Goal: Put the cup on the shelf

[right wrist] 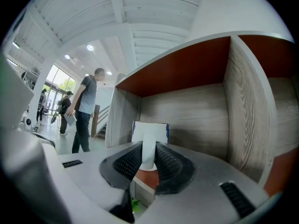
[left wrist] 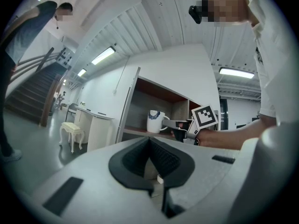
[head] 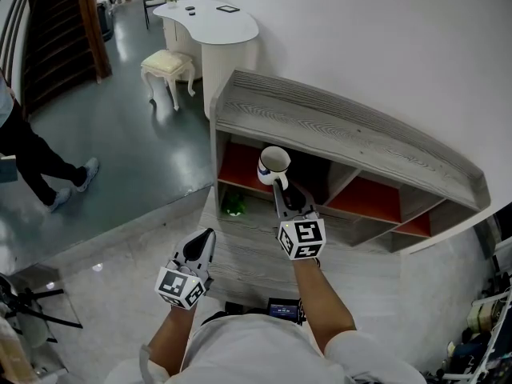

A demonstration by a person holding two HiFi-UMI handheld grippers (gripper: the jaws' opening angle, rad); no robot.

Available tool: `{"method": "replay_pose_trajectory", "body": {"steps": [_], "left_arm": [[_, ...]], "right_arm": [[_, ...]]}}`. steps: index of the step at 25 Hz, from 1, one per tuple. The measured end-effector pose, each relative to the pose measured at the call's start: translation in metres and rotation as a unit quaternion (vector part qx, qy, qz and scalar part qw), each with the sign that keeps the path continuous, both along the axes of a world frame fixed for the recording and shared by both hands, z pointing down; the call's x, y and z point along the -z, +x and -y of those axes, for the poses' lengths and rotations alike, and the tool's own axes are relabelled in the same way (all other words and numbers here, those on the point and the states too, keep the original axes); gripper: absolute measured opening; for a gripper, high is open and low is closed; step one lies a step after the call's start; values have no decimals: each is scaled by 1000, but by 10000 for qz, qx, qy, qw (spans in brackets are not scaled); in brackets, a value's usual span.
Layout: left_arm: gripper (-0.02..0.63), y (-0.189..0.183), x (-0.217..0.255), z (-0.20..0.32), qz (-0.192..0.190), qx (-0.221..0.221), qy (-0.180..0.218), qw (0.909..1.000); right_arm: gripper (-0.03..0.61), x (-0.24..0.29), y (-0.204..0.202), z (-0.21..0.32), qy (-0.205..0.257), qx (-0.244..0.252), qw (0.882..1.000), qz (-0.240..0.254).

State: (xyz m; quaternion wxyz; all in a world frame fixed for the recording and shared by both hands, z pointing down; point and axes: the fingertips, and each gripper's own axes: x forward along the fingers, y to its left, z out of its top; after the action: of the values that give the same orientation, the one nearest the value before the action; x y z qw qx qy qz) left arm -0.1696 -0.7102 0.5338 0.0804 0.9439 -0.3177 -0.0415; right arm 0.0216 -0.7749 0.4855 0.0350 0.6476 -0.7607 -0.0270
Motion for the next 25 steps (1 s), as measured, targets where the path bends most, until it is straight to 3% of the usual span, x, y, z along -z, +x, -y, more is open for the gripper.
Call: {"method": "replay_pose_trajectory", "body": {"steps": [6,17,25], "left_arm": [[9,-1,0,-3,-5,-6,-26,10000],[9,2,-2,-12,16,-93,-20,10000],[9,0,-4,-21,38,-133,-35,9999]], "right_arm": [[122,8,5,-12,109,21,9999,131],[127,14,24,-49,239,-111,9992,314],[71,9,22,-99,214,-129,9996,136]]}}
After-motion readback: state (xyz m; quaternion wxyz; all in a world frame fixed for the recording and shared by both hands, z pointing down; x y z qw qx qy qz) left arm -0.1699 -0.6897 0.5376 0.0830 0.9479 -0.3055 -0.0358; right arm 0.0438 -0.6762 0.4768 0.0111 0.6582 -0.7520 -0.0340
